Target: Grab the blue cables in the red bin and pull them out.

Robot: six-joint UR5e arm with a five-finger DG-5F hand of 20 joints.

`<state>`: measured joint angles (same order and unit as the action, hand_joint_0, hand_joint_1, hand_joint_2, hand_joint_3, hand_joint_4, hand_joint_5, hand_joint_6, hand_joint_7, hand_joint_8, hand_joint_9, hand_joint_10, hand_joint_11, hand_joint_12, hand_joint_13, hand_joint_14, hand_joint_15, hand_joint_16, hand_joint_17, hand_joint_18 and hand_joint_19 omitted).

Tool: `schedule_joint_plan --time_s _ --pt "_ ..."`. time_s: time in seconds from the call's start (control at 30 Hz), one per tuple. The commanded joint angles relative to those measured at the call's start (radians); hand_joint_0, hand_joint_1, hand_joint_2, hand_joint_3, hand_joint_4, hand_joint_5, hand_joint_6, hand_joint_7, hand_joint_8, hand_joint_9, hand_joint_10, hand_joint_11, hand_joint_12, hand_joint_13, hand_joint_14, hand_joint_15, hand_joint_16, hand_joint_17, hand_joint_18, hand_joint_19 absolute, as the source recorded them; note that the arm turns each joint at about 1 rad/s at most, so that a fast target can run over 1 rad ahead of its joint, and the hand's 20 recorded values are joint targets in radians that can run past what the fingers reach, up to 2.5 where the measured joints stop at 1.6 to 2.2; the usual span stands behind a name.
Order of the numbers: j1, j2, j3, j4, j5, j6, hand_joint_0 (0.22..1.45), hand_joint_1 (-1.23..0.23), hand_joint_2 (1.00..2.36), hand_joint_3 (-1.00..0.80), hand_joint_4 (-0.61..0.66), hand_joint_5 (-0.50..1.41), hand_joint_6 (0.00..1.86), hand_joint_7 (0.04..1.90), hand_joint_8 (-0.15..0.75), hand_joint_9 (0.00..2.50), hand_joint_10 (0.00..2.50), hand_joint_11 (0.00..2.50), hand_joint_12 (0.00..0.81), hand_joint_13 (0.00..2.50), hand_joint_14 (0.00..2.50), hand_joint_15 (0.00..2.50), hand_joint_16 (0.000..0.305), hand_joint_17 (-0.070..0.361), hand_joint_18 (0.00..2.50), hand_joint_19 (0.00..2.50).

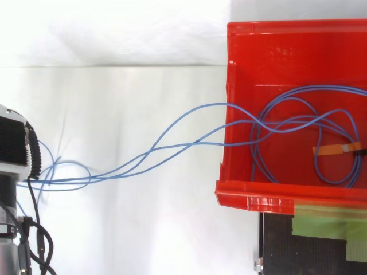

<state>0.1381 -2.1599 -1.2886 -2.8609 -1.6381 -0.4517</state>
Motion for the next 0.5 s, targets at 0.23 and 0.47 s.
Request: schedule_joint_plan --time_s 0.23,0.47 --pt "0.000 0.000 0.000 0.000 0.001 0.006 0.74 -0.79 1.00 -1.00 0.11 0.70 0.41 0.68 0.220 0.97 0.45 1.67 0.318 1.17 0.01 1.44 0.048 0.108 0.77 0.80" --pt "0.000 0.000 0.000 -0.005 0.001 0.011 0.73 -0.76 1.00 -1.00 0.12 0.71 0.39 0.68 0.220 0.96 0.46 1.64 0.321 1.17 0.01 1.45 0.048 0.108 0.77 0.80"
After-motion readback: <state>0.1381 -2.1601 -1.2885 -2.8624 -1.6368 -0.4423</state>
